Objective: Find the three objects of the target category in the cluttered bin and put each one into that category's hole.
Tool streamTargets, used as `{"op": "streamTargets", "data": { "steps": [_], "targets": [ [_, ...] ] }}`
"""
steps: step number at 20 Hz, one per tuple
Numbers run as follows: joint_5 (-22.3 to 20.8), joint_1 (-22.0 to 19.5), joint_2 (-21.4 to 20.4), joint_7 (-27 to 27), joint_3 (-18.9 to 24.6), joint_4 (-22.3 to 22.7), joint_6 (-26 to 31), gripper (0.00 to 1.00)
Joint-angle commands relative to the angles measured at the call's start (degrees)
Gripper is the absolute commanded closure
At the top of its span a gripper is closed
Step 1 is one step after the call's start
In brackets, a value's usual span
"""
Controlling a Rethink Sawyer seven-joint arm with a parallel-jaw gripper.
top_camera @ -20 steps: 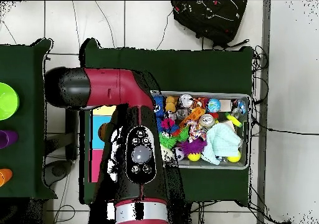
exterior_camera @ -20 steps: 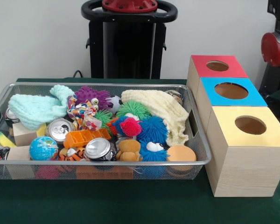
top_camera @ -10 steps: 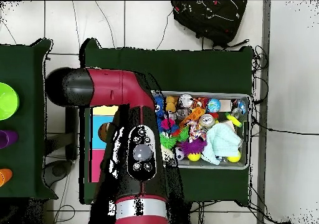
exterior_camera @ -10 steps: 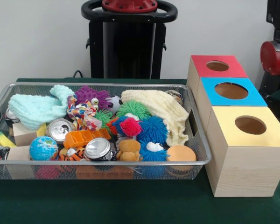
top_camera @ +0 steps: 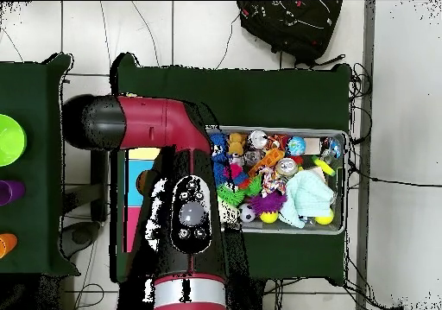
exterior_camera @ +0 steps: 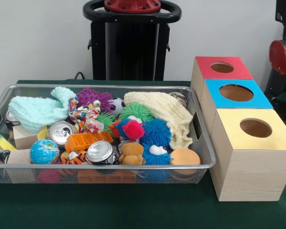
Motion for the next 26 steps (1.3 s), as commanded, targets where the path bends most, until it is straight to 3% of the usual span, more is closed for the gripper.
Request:
{"op": "streamTargets", "data": {
  "steps": [1,16,26],
  "targets": [
    [2.0,0.4,0.5,16.7,-0.3,7.9,-2.1,1.00],
    [4.4,1.1,-0.3,16.1,-0.8,11.4,-5.0,1.00],
    [5.3,1.6,0.2,15.8,-1.3,11.5,-5.9,1.00]
  ]
}}
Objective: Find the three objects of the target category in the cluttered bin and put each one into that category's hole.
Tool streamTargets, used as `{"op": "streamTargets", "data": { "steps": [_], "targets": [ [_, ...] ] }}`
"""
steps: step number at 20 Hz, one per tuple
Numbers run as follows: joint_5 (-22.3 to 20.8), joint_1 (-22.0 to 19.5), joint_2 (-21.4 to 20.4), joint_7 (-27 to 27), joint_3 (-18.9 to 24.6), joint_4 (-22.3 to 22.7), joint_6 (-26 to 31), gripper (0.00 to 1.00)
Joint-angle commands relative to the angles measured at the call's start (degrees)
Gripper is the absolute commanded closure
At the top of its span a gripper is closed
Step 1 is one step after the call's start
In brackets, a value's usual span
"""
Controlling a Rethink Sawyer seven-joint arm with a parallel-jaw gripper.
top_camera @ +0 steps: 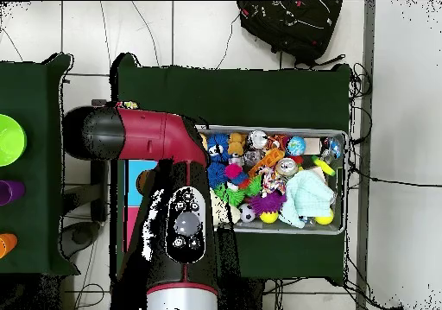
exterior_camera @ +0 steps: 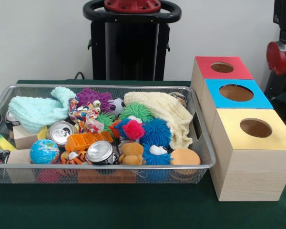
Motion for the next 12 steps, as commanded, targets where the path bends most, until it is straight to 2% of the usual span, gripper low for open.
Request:
{"op": "streamTargets", "data": {
  "steps": [1,12],
  "targets": [
    [1.7,0.1,0.7,15.8,0.5,7.2,-2.8,1.00],
    [2.8,0.0,0.4,15.3,0.7,8.9,-3.8,1.00]
  ]
}}
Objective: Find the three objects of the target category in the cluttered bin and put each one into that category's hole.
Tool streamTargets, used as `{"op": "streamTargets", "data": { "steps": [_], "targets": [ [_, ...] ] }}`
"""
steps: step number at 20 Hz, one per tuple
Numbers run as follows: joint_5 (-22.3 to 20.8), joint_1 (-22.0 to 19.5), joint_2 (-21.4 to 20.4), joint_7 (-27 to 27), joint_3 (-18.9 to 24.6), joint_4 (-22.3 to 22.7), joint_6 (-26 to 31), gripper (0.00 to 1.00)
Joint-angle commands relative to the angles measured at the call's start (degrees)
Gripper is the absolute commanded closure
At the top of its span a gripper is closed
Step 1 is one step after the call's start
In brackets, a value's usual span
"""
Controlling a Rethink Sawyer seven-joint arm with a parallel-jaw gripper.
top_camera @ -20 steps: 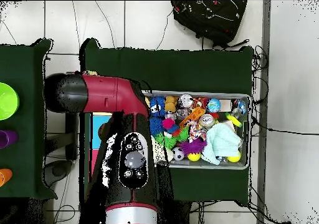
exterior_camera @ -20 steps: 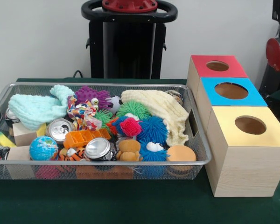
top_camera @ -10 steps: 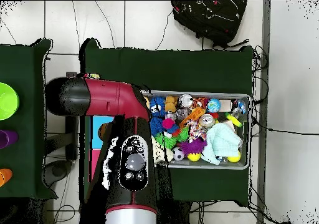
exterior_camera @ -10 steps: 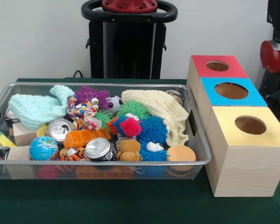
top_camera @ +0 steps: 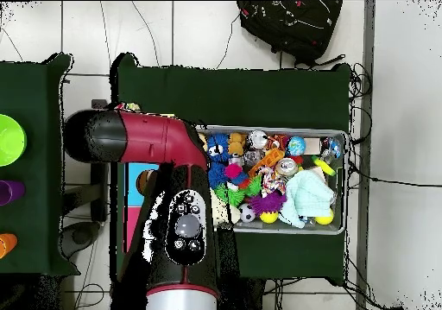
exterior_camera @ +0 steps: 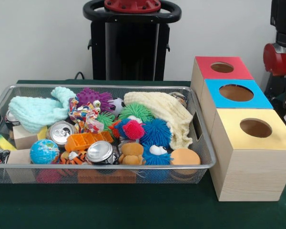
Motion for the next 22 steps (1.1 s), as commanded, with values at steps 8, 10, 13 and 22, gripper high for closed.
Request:
{"op": "streamTargets", "data": {
  "steps": [8,10,13,22],
  "targets": [
    [2.6,-0.7,0.2,14.9,2.1,9.7,-4.3,1.00],
    [2.9,-0.8,0.1,14.7,2.3,10.4,-4.9,1.00],
    [3.3,-0.9,0.1,14.6,2.4,11.0,-5.5,1.00],
    [4.7,-1.8,0.1,13.5,3.9,13.6,-8.4,1.00]
  ]
}}
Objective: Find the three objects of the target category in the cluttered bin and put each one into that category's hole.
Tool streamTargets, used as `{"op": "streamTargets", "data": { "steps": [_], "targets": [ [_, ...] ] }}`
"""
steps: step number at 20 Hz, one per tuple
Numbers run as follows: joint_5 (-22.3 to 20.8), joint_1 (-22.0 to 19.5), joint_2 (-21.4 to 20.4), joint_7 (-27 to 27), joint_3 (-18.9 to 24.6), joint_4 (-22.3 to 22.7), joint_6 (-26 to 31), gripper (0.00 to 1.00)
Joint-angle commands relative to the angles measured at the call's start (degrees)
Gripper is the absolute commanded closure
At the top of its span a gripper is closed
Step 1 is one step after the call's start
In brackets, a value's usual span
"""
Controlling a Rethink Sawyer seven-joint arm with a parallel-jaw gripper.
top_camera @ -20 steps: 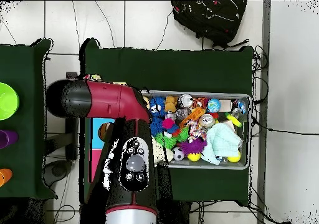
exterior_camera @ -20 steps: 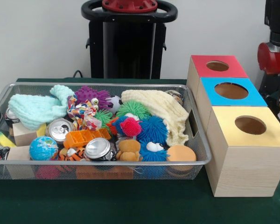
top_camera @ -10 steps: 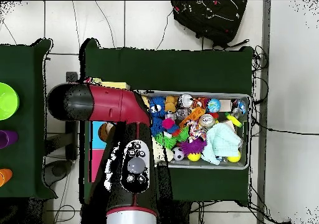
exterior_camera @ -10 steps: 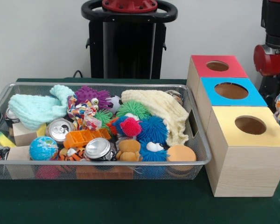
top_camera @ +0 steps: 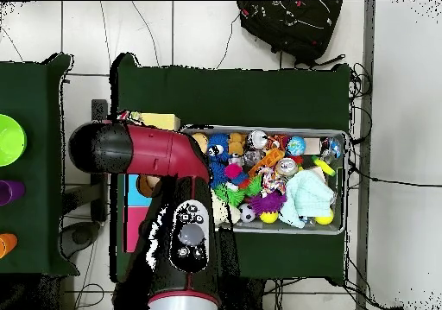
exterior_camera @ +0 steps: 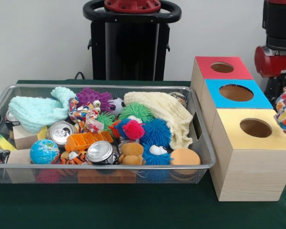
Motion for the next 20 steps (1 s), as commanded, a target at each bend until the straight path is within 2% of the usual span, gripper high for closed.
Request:
{"op": "streamTargets", "data": {
  "steps": [1,9,20],
  "targets": [
    [2.5,-1.9,1.2,13.3,4.2,8.2,-4.4,1.00],
    [3.5,-3.5,1.5,11.4,5.9,9.7,-6.5,1.00],
    [2.3,-6.0,1.9,9.3,7.8,10.6,-7.9,1.00]
  ]
}}
